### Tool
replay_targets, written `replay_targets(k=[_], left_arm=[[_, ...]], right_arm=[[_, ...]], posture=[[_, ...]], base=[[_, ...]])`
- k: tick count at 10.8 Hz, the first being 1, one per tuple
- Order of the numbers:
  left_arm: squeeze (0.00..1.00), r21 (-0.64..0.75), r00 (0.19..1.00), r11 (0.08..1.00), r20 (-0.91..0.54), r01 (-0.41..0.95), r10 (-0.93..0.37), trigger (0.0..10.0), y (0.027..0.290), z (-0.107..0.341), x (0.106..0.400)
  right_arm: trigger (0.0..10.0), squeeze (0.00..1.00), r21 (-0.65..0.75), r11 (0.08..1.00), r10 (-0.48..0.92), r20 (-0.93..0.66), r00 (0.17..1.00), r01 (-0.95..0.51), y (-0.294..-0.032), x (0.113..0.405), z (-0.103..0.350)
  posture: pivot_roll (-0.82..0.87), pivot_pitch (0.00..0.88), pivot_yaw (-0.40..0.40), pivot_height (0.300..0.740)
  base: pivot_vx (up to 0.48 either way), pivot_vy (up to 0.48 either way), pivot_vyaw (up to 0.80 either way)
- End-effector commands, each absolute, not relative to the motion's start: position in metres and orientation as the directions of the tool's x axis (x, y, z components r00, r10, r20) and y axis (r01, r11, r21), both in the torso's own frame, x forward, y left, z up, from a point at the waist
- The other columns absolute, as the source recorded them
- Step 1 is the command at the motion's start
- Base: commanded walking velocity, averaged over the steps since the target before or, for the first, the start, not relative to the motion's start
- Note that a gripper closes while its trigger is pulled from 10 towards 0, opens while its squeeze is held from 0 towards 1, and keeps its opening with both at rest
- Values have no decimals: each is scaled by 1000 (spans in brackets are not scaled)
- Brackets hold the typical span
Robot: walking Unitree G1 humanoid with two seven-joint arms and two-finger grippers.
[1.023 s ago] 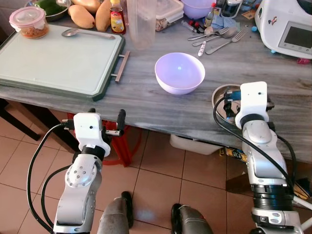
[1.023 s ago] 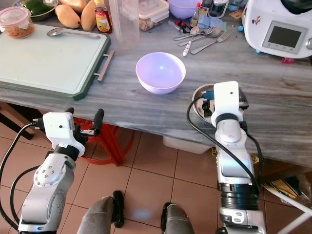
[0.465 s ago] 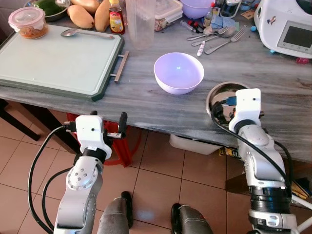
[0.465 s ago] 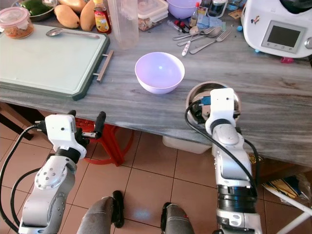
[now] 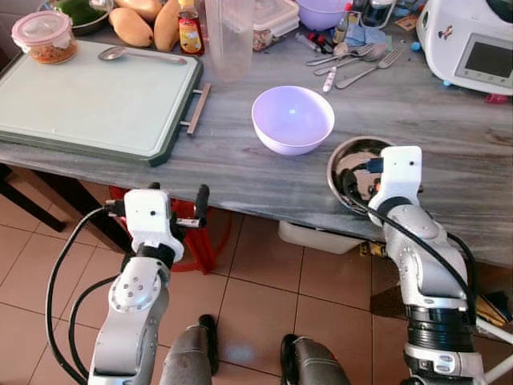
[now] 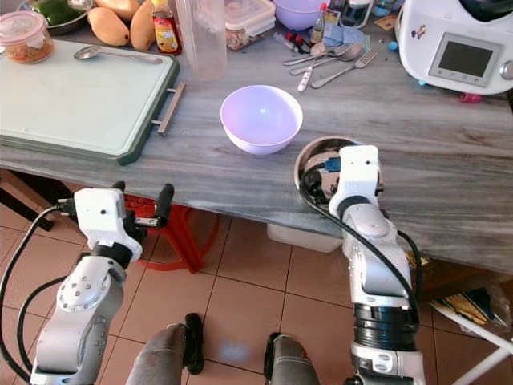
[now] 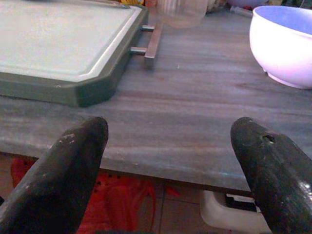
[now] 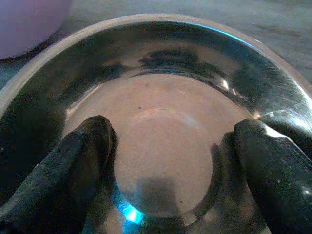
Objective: Setting the table
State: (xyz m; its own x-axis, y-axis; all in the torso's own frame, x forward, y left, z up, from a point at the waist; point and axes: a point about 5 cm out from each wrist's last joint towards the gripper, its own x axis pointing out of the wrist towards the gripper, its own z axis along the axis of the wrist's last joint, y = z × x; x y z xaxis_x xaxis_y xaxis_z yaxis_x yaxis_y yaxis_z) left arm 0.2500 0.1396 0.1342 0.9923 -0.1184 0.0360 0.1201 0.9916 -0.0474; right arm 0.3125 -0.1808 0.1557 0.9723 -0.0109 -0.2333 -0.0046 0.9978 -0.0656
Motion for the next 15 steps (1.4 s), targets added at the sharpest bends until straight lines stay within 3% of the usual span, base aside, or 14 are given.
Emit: replay_targets(k=[1, 7, 15], left_arm=[[0, -44, 992, 991, 27, 127, -126, 10000, 139, 133, 248], [0, -48, 991, 991, 27, 129, -128, 10000, 137, 133, 249], [0, -44, 992, 991, 31, 124, -122, 10000, 136, 134, 253]], right_arm=[[10000, 0, -40, 999, 2, -288, 958, -14, -179, 310, 146], [10000, 0, -18, 997, 62, -239, 969, -69, -174, 316, 165], [10000, 0, 17, 993, 114, -241, 964, -113, -160, 331, 157]], posture=[[24, 245, -26, 740], [14, 235, -33, 740], [24, 228, -28, 740]], base=[[0, 0, 0], [0, 0, 0], [0, 0, 0]])
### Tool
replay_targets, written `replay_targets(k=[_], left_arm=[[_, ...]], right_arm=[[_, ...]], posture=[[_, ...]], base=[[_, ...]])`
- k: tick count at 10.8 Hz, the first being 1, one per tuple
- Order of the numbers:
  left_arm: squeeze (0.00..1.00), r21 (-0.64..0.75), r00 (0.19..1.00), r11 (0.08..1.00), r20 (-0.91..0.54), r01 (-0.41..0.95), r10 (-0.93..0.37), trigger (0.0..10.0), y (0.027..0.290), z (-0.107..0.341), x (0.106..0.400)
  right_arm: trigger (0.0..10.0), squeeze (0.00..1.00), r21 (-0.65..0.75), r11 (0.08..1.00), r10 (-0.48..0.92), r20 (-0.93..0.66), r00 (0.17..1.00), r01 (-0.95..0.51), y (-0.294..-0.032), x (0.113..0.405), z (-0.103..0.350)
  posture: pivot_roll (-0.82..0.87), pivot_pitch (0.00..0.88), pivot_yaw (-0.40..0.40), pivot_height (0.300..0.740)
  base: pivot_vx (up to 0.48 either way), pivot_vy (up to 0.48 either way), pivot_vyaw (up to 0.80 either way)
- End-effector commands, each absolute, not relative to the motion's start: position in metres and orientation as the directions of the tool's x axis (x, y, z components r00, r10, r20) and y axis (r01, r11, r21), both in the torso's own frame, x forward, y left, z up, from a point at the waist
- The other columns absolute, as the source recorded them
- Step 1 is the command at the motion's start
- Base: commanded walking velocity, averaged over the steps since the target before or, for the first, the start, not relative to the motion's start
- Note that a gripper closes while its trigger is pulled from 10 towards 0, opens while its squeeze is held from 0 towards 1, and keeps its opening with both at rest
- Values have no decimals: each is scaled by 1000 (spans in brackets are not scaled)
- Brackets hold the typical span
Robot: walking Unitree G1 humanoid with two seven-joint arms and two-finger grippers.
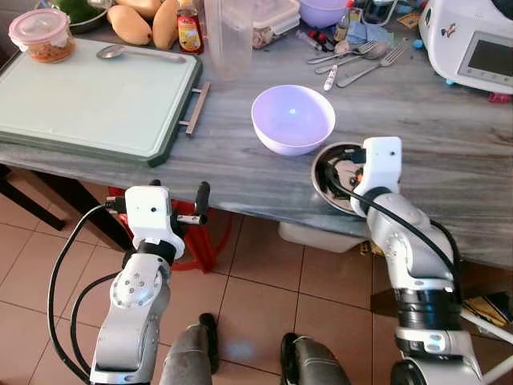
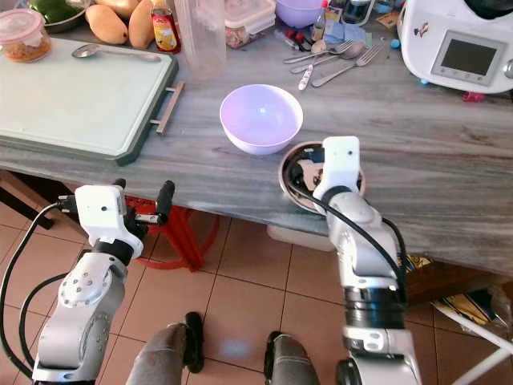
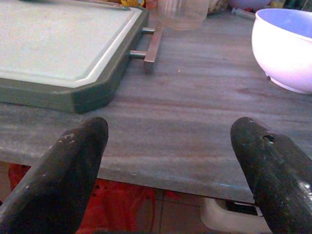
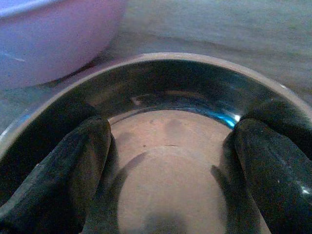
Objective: Setting the table
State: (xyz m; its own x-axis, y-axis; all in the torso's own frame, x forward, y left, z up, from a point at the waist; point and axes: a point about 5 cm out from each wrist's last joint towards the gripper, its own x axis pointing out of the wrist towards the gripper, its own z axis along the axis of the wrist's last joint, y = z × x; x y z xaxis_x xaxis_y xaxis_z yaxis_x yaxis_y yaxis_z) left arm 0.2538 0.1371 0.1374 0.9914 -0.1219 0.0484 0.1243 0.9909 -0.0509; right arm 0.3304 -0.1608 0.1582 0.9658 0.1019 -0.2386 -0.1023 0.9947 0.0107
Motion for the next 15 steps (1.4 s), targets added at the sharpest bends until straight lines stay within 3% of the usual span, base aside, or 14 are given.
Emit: replay_targets(k=[1, 6, 9, 12, 15], left_arm=[[0, -43, 992, 992, 31, 123, -121, 10000, 137, 133, 252], [0, -44, 993, 993, 46, 111, -109, 10000, 138, 134, 250], [0, -41, 997, 998, 60, 42, -40, 10000, 144, 137, 250], [0, -41, 997, 998, 57, 53, -50, 10000, 140, 136, 251], [0, -36, 997, 998, 62, 48, -46, 10000, 141, 136, 251]], right_arm=[[10000, 0, 19, 993, 119, -235, 965, -117, -159, 330, 159], [10000, 0, 28, 996, 83, -50, 995, -81, -162, 308, 176], [10000, 0, -127, 989, 107, 208, 972, -81, -158, 281, 196], [10000, 0, -204, 975, 128, 204, 971, -86, -156, 262, 172], [10000, 0, -221, 975, 55, 183, 982, -13, -160, 263, 160]], posture=[[24, 228, -28, 740], [17, 228, -28, 740], [23, 227, -29, 740], [18, 216, -24, 740], [21, 212, -19, 740]], base=[[0, 0, 0], [0, 0, 0], [0, 0, 0], [0, 0, 0], [-271, 0, 0]])
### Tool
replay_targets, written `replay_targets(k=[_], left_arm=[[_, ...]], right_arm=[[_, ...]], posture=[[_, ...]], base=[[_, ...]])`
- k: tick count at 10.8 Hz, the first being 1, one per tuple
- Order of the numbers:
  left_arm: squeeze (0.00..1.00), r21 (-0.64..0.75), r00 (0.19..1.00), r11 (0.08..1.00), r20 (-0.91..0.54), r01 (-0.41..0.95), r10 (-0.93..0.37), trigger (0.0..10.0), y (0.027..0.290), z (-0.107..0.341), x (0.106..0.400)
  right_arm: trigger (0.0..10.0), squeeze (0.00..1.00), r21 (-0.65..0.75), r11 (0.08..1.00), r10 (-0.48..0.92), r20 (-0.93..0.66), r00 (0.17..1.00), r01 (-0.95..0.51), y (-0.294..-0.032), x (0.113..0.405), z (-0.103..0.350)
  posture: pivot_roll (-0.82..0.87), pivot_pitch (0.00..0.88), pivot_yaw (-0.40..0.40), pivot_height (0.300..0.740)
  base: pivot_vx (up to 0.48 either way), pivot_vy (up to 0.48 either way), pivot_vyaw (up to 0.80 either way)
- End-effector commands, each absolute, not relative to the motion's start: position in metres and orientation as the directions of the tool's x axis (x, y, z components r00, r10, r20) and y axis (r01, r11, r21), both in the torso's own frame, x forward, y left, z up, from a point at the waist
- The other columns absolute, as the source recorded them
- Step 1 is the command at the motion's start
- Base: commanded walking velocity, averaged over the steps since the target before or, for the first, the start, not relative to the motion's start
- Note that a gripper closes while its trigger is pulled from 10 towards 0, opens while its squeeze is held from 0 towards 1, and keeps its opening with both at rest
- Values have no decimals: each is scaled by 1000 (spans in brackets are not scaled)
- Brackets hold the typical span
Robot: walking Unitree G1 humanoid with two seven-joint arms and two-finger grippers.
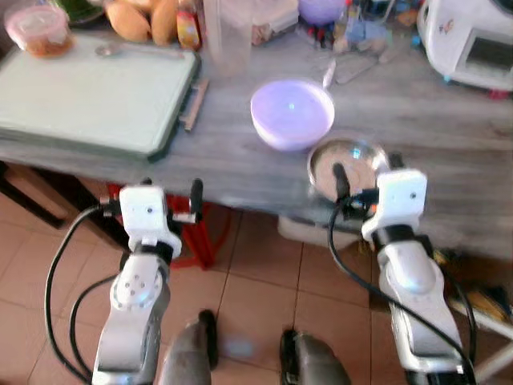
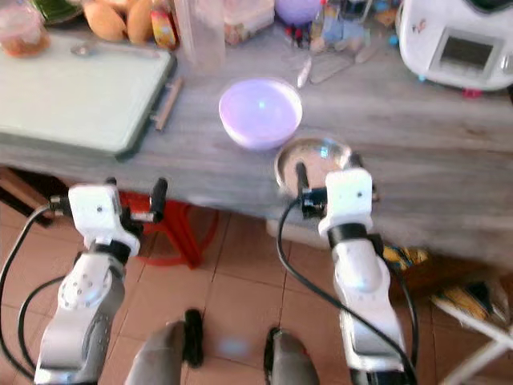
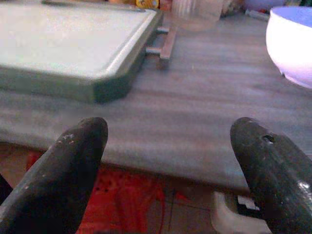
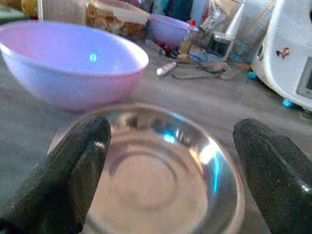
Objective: Setting the table
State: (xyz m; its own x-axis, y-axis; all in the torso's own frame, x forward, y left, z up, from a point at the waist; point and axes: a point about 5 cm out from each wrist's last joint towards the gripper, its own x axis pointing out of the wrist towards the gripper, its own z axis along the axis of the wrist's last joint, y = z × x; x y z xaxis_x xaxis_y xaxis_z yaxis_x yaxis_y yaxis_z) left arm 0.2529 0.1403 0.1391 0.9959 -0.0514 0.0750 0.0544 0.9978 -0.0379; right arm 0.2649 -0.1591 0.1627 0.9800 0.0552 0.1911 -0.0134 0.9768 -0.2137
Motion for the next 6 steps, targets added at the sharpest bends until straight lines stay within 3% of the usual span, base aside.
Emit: replay_targets(k=[1, 5, 6], left_arm=[[0, -35, 997, 998, 64, 46, -43, 10000, 141, 136, 252], [0, -33, 997, 998, 69, 46, -43, 10000, 140, 137, 254], [0, -33, 997, 998, 69, 47, -45, 10000, 140, 137, 255]], right_arm=[[10000, 0, -208, 978, 55, 206, 977, -11, -158, 264, 161], [10000, 0, -243, 970, 55, 214, 975, -1, -164, 262, 157], [10000, 0, -191, 982, 35, 184, 982, 1, -164, 262, 150]], posture=[[21, 207, -21, 740], [16, 208, -19, 740], [14, 207, -18, 740]], base=[[-311, 0, 0], [-308, 0, 0], [-307, 0, 0]])
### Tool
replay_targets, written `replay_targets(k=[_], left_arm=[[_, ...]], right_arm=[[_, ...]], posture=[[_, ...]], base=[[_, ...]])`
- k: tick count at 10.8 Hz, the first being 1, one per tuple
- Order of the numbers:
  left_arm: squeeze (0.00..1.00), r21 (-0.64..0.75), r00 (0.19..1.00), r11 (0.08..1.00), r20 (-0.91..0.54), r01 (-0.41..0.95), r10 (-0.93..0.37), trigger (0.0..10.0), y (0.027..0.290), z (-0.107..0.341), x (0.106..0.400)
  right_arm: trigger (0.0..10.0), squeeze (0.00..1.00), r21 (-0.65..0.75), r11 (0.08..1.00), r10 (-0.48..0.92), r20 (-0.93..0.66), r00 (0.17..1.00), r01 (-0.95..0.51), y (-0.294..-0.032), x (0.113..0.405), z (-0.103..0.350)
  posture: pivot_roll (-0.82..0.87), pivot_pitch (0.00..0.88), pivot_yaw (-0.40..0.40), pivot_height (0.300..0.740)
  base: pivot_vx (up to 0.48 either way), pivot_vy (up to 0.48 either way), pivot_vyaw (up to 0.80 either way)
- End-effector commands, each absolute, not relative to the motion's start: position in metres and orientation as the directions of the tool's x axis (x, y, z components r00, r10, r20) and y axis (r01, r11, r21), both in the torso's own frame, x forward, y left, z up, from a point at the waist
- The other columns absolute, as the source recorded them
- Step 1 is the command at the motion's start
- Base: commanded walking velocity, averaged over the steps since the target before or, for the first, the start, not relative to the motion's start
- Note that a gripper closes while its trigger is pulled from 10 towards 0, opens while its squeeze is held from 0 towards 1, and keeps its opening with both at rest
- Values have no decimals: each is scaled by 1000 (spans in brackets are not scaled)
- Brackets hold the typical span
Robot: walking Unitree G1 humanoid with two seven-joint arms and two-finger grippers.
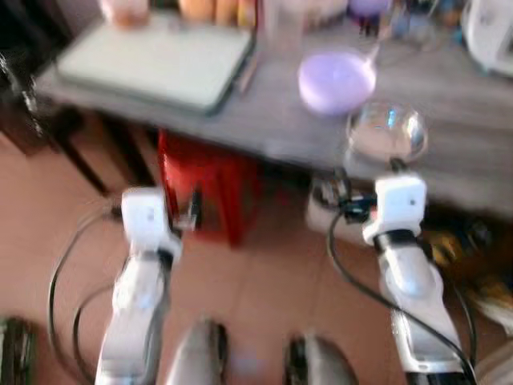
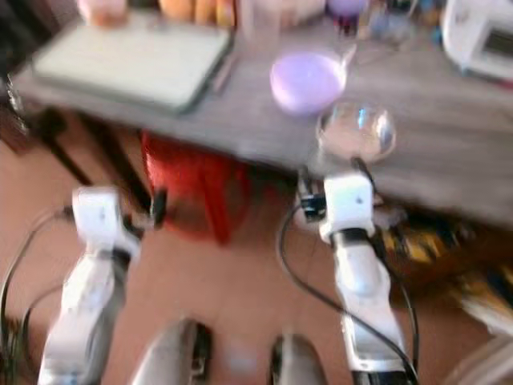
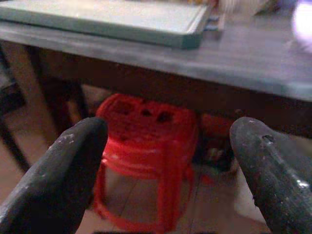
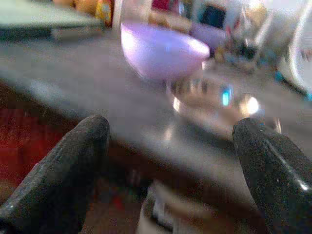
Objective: Setting the table
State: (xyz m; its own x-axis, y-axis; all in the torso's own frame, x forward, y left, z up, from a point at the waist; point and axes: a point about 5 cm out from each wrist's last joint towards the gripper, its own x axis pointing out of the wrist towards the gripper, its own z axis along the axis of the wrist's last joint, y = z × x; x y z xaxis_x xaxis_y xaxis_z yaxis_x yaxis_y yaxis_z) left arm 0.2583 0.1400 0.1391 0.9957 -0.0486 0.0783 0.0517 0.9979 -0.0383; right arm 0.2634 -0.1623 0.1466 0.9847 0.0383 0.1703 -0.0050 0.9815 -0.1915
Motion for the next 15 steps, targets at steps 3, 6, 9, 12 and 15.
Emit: replay_targets(k=[3, 6, 9, 12, 15], left_arm=[[0, -27, 997, 999, 71, 46, -44, 10000, 141, 135, 256], [0, 9, 994, 998, 87, 59, -59, 10000, 139, 137, 256], [0, -1, 992, 996, 92, 89, -88, 10000, 138, 139, 255], [0, -11, 991, 995, 92, 95, -94, 10000, 138, 139, 254], [0, -18, 992, 995, 86, 97, -95, 10000, 138, 137, 253]], right_arm=[[10000, 0, -41, 999, 5, 150, 989, 1, -161, 260, 139], [10000, 0, -82, 997, 28, 169, 985, -14, -161, 261, 142], [10000, 0, -84, 996, 34, 160, 986, -21, -161, 262, 141], [10000, 0, -79, 996, 60, 151, 987, -48, -159, 262, 140], [10000, 0, -80, 995, 77, 136, 988, -66, -159, 263, 139]], posture=[[12, 212, -16, 740], [10, 215, -17, 740], [7, 226, -15, 740], [6, 230, -17, 740], [6, 234, -24, 740]], base=[[-299, 0, 0], [0, 0, 0], [0, 0, -475], [0, -92, -533], [0, -291, -467]])
